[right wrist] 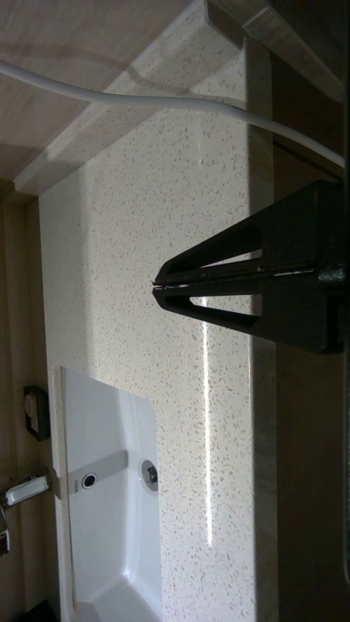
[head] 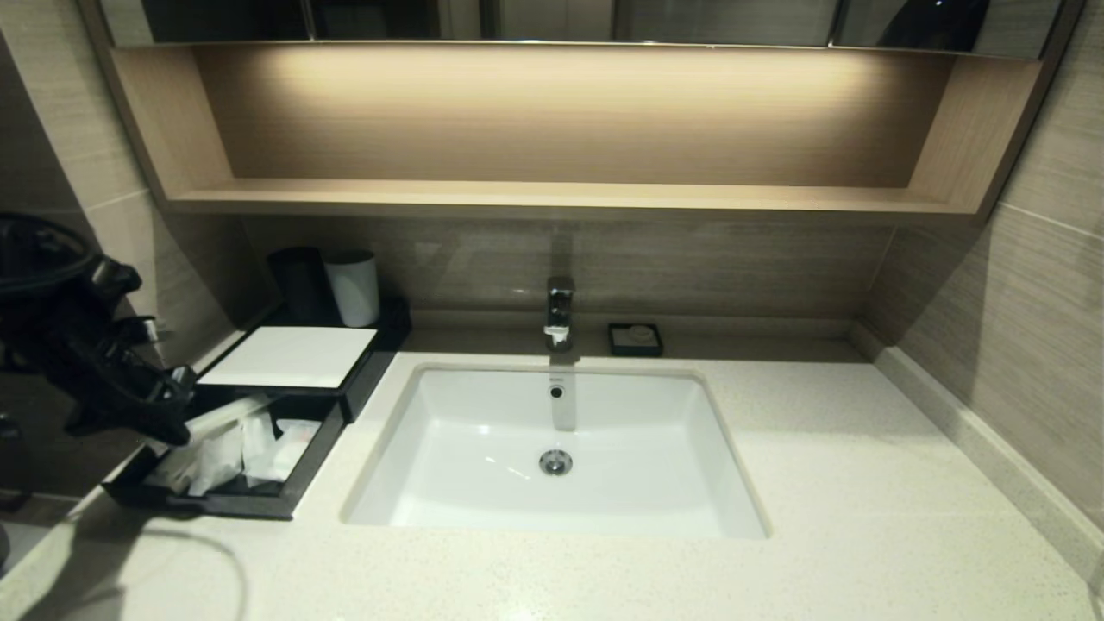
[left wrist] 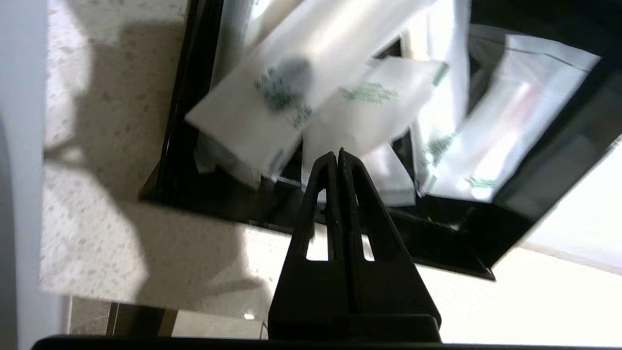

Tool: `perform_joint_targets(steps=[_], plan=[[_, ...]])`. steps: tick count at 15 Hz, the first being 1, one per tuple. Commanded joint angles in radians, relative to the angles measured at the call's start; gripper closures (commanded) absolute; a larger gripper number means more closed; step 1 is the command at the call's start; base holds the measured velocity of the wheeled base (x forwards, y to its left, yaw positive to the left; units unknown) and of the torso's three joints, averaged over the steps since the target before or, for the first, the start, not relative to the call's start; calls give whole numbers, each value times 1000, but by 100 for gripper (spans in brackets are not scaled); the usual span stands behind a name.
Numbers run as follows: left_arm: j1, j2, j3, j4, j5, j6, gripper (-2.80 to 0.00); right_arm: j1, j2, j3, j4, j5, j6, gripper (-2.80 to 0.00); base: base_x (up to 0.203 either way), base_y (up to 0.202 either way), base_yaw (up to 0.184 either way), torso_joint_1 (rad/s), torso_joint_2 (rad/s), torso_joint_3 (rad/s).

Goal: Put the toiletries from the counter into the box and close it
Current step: Close the drawer

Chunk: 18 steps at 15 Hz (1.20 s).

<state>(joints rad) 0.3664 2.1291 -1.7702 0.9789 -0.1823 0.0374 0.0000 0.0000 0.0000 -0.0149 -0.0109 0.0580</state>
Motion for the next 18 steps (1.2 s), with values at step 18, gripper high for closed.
perform_joint_targets(steps=[18], plan=[[95,-100,328,18,165,2,0,1,2,0,0,0,0,0,0,0,0,0,0,0]])
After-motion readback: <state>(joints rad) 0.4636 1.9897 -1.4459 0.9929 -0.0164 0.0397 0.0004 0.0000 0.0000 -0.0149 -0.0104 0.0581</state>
